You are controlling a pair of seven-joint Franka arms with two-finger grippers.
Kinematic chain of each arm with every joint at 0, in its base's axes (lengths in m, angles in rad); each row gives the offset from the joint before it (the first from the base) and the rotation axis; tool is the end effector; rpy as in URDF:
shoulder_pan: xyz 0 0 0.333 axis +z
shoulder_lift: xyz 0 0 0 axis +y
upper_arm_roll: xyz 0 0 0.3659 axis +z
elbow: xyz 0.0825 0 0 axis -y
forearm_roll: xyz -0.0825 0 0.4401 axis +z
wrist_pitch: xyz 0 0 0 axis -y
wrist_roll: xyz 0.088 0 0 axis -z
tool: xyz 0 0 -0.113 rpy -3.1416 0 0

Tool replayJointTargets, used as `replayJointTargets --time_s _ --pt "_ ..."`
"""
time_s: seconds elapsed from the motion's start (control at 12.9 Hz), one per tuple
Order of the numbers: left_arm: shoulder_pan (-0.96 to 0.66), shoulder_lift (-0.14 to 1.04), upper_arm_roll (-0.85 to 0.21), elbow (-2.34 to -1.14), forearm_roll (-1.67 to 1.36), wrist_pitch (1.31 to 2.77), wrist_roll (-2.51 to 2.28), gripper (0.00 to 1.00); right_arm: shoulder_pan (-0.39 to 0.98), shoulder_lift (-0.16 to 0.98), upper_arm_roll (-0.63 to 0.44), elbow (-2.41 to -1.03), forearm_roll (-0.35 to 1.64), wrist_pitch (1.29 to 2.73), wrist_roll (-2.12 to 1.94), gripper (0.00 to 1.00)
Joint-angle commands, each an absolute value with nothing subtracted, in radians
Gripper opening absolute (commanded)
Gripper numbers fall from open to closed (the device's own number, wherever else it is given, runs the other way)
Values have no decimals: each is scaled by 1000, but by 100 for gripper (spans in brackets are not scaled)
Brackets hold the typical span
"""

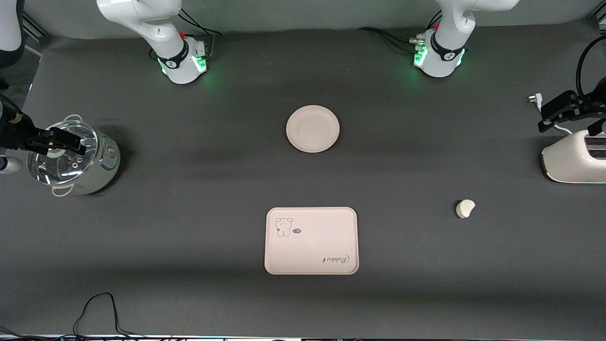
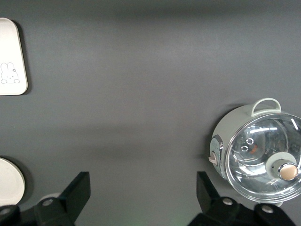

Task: Place bun in plate and plate on tray
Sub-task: 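Move the left gripper from rest toward the white bun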

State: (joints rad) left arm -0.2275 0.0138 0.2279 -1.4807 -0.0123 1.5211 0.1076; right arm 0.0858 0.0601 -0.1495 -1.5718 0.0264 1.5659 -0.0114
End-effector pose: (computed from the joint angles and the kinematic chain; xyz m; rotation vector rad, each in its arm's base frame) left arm 0.6109 -0.0024 0.7031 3.1290 -0.1692 0.0429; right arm 0.6279 -0.0342 0.6306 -3.1190 0.0828 0.1009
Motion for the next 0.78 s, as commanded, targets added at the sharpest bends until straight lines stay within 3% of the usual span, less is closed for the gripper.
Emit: replayJointTargets --time_s 0.0,0.39,0.7 --pt "-222 35 224 -1442 -2 1499 95 100 86 38 -149 -1592 5 1572 -23 100" --pt "-235 104 218 -1463 17 1493 95 100 86 38 -149 -1594 5 1572 -23 100" --pt "-238 241 204 -1526 96 1674 97 100 86 38 -150 -1594 5 1574 -25 100"
